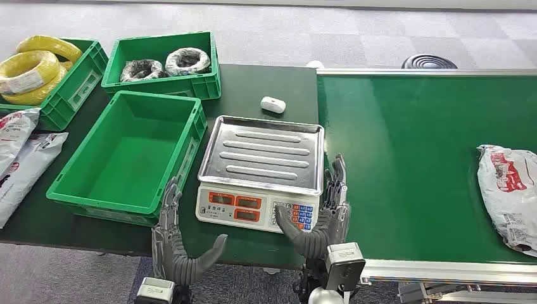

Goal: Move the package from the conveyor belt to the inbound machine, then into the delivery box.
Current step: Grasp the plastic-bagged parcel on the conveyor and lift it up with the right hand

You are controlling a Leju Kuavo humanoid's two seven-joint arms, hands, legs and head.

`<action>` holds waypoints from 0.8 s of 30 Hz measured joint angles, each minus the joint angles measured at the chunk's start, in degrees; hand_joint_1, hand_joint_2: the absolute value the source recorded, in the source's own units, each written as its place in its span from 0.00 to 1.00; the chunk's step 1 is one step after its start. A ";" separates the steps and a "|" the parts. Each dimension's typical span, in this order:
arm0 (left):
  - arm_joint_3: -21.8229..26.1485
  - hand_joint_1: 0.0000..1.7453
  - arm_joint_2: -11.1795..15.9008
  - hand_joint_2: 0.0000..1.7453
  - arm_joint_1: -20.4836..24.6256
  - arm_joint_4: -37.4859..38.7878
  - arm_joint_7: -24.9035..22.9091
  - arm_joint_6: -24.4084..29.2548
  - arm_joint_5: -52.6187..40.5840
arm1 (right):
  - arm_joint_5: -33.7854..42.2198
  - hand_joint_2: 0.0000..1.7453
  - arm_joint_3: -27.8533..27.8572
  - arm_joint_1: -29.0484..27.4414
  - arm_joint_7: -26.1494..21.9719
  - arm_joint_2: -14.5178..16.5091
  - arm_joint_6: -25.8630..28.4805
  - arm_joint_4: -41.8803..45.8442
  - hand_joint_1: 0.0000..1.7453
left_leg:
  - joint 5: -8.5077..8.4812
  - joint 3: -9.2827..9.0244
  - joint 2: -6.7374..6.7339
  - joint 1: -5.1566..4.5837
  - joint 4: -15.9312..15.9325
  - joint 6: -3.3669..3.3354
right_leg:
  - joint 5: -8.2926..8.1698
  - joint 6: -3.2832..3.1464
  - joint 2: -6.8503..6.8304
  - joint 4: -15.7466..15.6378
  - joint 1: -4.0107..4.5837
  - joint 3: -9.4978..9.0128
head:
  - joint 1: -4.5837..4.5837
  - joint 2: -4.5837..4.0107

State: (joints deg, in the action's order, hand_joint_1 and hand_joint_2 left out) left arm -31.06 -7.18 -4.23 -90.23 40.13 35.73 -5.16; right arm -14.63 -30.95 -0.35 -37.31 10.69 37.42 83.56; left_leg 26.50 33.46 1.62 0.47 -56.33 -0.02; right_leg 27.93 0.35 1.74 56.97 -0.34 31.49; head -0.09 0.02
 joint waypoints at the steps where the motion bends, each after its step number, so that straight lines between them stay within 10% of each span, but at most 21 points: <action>1: 0.00 0.00 0.01 1.00 0.00 0.01 0.00 0.05 0.01 | -0.01 1.00 0.01 0.00 0.00 0.00 0.00 0.00 0.00 | 0.00 0.00 0.00 0.00 0.00 0.00 | 0.00 0.00 0.00 0.00 0.00 0.00 | 0.00 0.00; 10: 0.09 0.00 0.08 1.00 0.09 0.02 0.00 0.27 0.49 | -8.39 1.00 2.88 -0.13 -1.36 0.90 2.38 -0.11 0.00 | 0.00 0.00 0.00 0.00 0.00 0.00 | 0.00 0.00 0.00 0.00 0.00 0.01 | 0.01 0.00; 24: 1.51 0.00 0.11 1.00 -0.04 1.01 0.00 -1.23 3.94 | -41.51 1.00 43.41 3.72 1.77 7.67 2.63 4.14 0.00 | 0.00 -0.01 0.04 -0.05 -0.02 -0.01 | -0.02 0.02 -0.01 -0.02 -0.04 -0.01 | 0.01 0.00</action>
State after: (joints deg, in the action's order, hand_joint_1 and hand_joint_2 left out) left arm -29.54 -7.07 -4.27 -89.22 40.13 34.50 -1.22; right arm -56.14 12.46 3.38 -35.54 18.35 40.05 87.70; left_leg 26.50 33.45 1.66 0.42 -56.35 -0.03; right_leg 27.91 0.37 1.72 56.95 -0.38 31.48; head -0.08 0.02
